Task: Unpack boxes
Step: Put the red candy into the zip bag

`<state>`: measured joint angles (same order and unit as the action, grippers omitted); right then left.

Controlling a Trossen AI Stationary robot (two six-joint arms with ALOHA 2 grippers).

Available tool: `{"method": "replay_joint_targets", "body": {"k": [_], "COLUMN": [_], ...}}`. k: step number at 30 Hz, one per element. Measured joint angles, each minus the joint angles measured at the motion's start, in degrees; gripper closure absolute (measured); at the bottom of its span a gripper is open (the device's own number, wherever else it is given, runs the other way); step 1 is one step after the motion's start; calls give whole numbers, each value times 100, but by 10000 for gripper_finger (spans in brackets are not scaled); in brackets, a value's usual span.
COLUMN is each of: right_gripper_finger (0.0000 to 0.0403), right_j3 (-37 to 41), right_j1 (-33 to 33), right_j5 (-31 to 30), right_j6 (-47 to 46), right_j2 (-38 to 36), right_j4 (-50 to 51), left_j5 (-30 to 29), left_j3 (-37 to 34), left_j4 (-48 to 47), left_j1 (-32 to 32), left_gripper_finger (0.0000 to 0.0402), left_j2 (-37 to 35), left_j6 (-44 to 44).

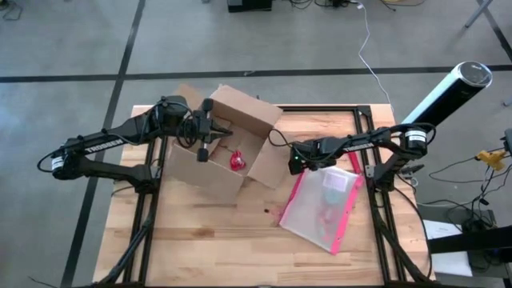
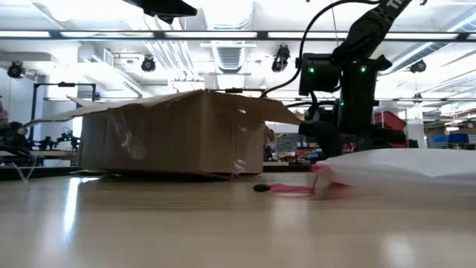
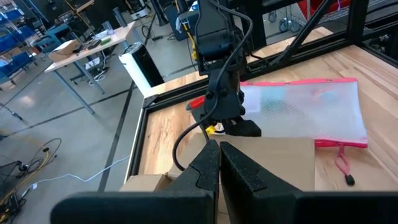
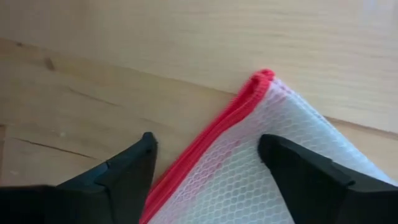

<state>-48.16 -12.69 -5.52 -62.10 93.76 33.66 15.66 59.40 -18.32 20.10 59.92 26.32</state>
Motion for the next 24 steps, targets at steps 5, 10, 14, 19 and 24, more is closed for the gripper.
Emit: {"method": "replay_joint_targets", "body": {"k": [5,10,14,19,24], "right_gripper_finger": [207,288,350,398,401], "right_j3": [0,-28,-28,-28,-28], "right_j1": [3,4,4,4,4], "right_j5": [61,142,143,286,487], "right_j6": [323,592,707,834,869], "right_j2": [-46,-63,-63,-66,-106], "right_j4": [-34,-175,-331,-488,-657], "left_j5": [-4,-4,-4,-4,-4], "left_j3": [0,0,0,0,0], "left_j4": [0,-2,-5,-2,-1], "left_j1": [21,57,74,81,86], "left_gripper_finger": [402,402,402,402,402], "left_j2": [0,0,0,0,0], "left_j6": [-2,-2,-2,-2,-2]}}
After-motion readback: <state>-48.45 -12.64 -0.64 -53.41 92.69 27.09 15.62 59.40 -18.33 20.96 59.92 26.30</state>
